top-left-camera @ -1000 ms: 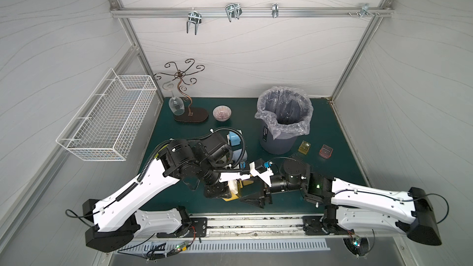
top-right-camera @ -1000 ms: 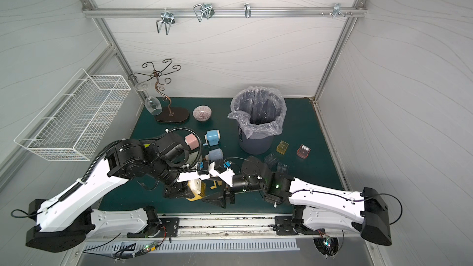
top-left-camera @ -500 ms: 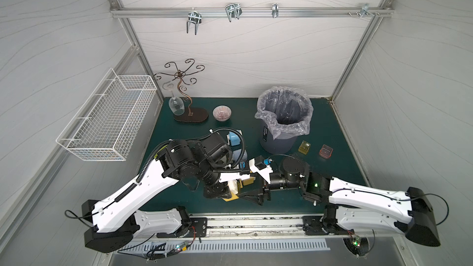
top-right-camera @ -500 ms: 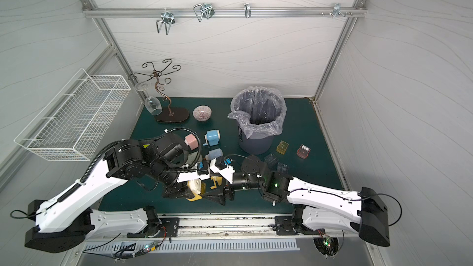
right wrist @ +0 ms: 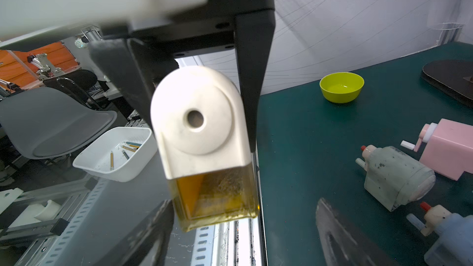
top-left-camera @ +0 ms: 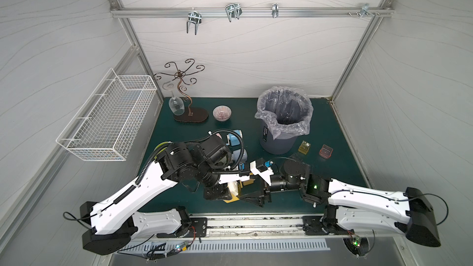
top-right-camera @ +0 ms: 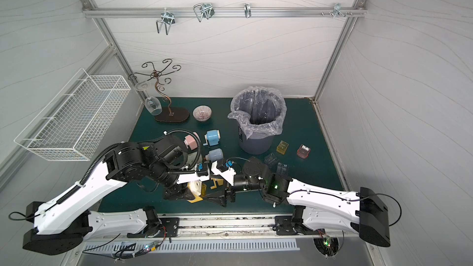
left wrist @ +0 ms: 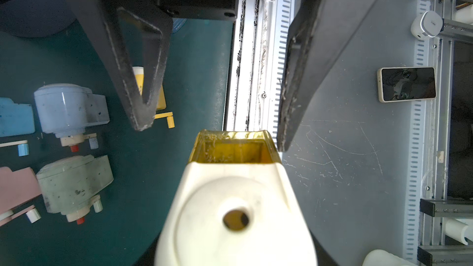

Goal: Take out the pencil sharpener tray and clean the shavings
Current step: Open the container of the pencil sharpener.

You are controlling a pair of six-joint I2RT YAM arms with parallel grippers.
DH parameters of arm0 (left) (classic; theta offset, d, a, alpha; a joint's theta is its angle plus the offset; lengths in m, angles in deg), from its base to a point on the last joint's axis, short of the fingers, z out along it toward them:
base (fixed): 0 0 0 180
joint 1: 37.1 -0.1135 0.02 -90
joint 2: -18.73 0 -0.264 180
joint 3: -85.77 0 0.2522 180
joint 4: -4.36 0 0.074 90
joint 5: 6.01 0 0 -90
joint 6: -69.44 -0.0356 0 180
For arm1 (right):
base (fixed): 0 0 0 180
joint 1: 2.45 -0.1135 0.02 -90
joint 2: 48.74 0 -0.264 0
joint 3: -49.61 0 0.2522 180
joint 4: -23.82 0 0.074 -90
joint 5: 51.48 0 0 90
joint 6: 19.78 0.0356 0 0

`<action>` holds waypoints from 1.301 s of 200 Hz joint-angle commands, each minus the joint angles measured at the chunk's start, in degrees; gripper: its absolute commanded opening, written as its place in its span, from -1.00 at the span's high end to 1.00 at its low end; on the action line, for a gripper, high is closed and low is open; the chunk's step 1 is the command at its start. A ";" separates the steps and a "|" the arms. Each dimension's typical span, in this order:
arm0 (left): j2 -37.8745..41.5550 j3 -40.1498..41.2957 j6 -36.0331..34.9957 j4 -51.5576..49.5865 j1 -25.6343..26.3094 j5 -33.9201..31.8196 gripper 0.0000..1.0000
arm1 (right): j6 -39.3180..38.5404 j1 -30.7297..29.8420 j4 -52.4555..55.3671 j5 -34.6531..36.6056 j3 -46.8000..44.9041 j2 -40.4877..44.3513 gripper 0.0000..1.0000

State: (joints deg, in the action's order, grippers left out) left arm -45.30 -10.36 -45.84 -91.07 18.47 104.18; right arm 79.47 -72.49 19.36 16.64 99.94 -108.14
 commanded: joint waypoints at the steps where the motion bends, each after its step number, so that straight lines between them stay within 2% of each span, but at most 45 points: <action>1: 0.84 -0.16 0.35 1.98 0.27 1.72 1.00 | 0.50 -0.01 -2.33 -1.19 0.07 1.06 -0.74; 77: 1.18 0.10 0.25 2.46 0.24 1.87 1.00 | 1.05 -0.07 -4.72 -2.56 0.42 -0.41 -0.74; 120: 1.48 0.21 0.14 2.71 0.24 1.39 1.00 | 0.69 -0.42 -4.43 -3.14 0.92 -2.02 -0.66; 155: 1.54 0.15 -0.17 2.84 0.25 1.28 1.00 | 0.58 -0.50 -5.25 -2.89 1.37 -2.79 -0.50; 166: 1.60 0.35 -0.11 2.82 0.24 1.17 1.00 | 0.87 -0.50 -5.51 -2.21 1.39 -2.89 -0.38; 193: 1.77 1.29 -0.10 3.05 0.24 1.00 1.00 | 2.08 -0.48 -6.12 -1.23 1.69 -3.40 0.09; 219: 1.86 1.90 -0.04 3.33 0.19 1.08 1.00 | 2.68 -0.53 -6.35 -1.29 2.00 -3.67 0.35; 235: 1.78 2.28 0.05 3.12 0.20 0.83 1.00 | 3.08 -0.45 -6.10 -1.24 2.26 -3.71 0.58; 243: 1.72 2.43 0.05 3.00 0.23 0.58 1.00 | 3.16 -0.51 -5.86 -1.22 2.46 -3.67 0.74; 251: 1.46 2.63 0.16 2.74 0.24 0.40 1.00 | 3.19 -0.49 -5.70 -1.10 2.75 -3.54 1.00; 260: 1.34 2.91 0.24 2.46 0.24 0.30 1.00 | 3.43 -0.50 -5.44 -0.45 2.73 -3.38 1.00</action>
State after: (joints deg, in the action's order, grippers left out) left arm -43.63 -8.39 -45.18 -90.13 18.41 104.40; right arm 79.01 -73.21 14.97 13.23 100.05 -111.26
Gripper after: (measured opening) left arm 0.498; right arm 0.488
